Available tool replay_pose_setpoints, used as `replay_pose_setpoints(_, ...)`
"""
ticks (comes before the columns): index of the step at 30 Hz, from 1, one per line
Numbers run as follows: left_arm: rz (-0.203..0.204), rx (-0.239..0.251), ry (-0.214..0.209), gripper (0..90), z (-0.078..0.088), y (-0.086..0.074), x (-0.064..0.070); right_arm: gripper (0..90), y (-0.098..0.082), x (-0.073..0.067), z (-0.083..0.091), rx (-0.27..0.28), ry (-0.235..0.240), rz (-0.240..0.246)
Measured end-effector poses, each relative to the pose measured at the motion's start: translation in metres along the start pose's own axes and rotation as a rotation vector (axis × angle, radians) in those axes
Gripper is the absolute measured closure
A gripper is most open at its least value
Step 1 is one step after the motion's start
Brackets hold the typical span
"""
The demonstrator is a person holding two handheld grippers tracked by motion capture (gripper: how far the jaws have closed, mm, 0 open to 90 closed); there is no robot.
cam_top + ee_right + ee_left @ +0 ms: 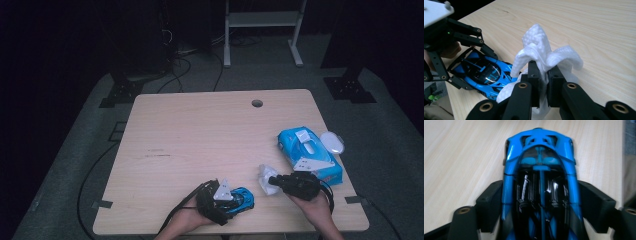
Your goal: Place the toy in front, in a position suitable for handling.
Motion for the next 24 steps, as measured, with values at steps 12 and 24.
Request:
replay_pose_setpoints(12,0.005,0.041,0.007,27.8,0.002,0.009,-0.013,82.9,-0.002,0.005,0.006,0.016,-0.007,-0.007)
replay_pose_setpoints(24,0.099,0.095,0.098,27.8,-0.004,0.033,-0.07,82.9,-0.008,0.015,0.016,0.008,-0.061,0.003)
Point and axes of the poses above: each handheld gripper's, and its own axes: z roughly backward along the jaws, y roughly out of its top, x roughly to its right, the point moved 6 cm from there along -z, roughly forward along the jaws, and after that the axes turned 7 degrees about -x, right-handed, at the moved point
